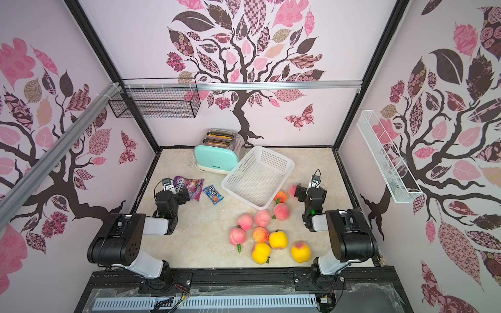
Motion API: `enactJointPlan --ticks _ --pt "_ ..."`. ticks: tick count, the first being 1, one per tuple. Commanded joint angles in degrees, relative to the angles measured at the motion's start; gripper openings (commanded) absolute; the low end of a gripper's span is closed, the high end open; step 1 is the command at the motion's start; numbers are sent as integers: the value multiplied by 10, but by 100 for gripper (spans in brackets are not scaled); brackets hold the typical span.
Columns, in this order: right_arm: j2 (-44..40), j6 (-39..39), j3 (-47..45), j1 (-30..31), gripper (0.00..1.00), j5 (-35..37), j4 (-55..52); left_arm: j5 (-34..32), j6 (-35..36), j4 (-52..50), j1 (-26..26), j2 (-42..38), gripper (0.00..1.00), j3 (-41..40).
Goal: Put the peaches into the basket
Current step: Pick up the peach from the center of the board.
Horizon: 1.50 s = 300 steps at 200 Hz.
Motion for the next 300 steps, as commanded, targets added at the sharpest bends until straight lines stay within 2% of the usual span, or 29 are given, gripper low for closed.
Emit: enactJointPlan --ticks 1,15,31,46,62,79,103,141,162,186,207,244,251,271,300 --pt "-28 9 16 1 99 17 -32 -25 -12 -106 1 -59 97 42" --pt "-45 2 16 9 99 32 -44 -28 -12 -163 -5 -93 97 57" --pt "-64 -9 21 25 99 50 -71 -69 -34 -234 -23 -124 97 82" --pt "-91 -1 38 34 99 65 -135 -87 -30 -275 -46 -151 97 99" --pt "-130 18 45 40 99 78 -193 -112 -55 -365 -69 -174 97 146" --pt "-167 43 72 47 99 105 -286 -98 -107 -513 -80 -196 97 213" --pt "-219 72 111 57 99 99 -393 -59 -139 -607 -108 -237 97 256" --pt "-348 107 137 70 99 87 -538 -24 -177 -688 -172 -315 97 269" --pt "-396 122 167 90 99 73 -635 -22 -181 -732 -237 -323 97 283" --pt "-436 129 203 140 99 79 -742 -7 -189 -775 -320 -314 97 301" --pt "-454 160 232 163 99 51 -831 9 -203 -803 -385 -298 97 301" --pt "-504 213 258 174 99 -22 -971 66 -225 -799 -439 -304 97 267" --pt "-515 224 262 184 99 -21 -983 69 -227 -798 -450 -307 97 263" --pt "-516 261 295 268 100 26 -1026 86 -235 -786 -482 -319 97 244" --pt "-482 326 313 309 100 17 -1095 94 -247 -761 -518 -309 97 224"
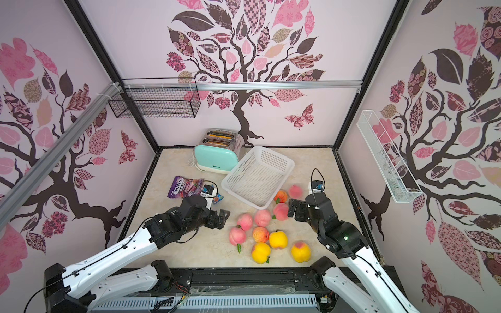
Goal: Put the peaches into the basket
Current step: Pick up the peach from the center of the board.
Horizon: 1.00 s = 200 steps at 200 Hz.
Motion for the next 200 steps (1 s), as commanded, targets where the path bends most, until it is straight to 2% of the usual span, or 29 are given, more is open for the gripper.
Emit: enactJointPlan --ticks 1,37,70,120,140,200 --pt "17 73 16 24 100 3 -96 19 -17 26 -22 3 97 -18" --pt "-7 162 -6 59 100 23 -175 56 -29 91 -28 11 97 -61" --pt "-2 206 -14 71 100 10 -229 85 -31 122 -30 10 97 -90" --pt "101 220 -4 123 100 -4 -287 122 -36 176 -30 12 97 -130" --pt "147 204 -1 129 100 -12 -293 130 -35 184 -30 11 97 -134" --pt "176 206 -49 129 99 -70 -257 135 -30 182 -30 -5 97 -141"
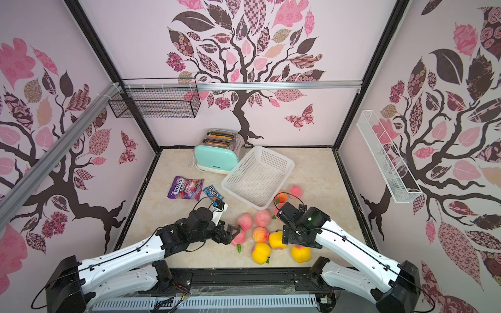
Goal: Put the peaches into the basket
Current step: Pick up the peach from the center of the board.
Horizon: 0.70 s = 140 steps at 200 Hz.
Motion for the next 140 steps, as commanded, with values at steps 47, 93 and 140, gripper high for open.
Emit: enactJointPlan --ticks 47,93,140 --pt "-14 27 -44 6 99 -32 31 7 2 15 -2 -6 97 -7" --pt "27 27 -76 6 99 -54 75 7 -1 10 -3 -21 97 -5" --pt "43 36 -78 6 100 -57 79 4 -6 8 -3 -34 97 -15"
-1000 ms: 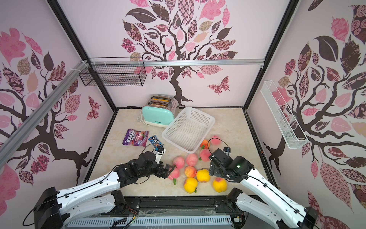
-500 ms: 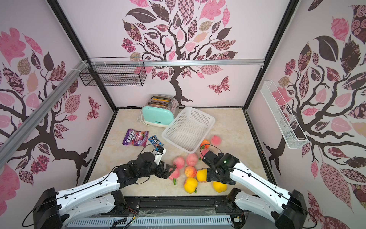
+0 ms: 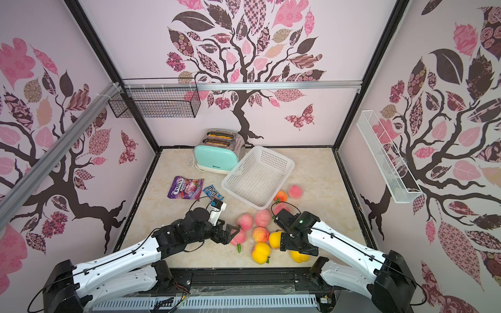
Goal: Put the peaches into the basket
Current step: Pick up the peach from the center of the board.
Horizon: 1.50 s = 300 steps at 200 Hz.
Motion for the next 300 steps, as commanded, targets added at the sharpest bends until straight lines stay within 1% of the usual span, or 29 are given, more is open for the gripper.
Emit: enactJointPlan --ticks 1,43,91,120,172,214,270,300 --pt "10 13 4 2 100 -7 11 -1 -3 6 -2 -6 97 -10" --pt "20 25 -17 3 100 -24 34 6 0 5 -2 -13 97 -6" --pt "24 35 -21 13 100 -22 37 -9 -8 3 -2 -32 97 -12" --pt "24 41 -30 14 98 -23 45 -13 -9 1 -2 -40 97 -10" --pt "10 52 -38 14 91 -17 49 -23 -7 -10 -2 -48 97 -1" --pt "-11 63 -47 14 82 -13 53 -15 -9 -12 -2 -41 97 9" --pt "-53 64 -21 14 81 10 18 -17 -15 -14 -2 -31 97 13" --pt "-93 65 -7 13 80 17 -6 -14 -22 -12 -2 -21 97 18"
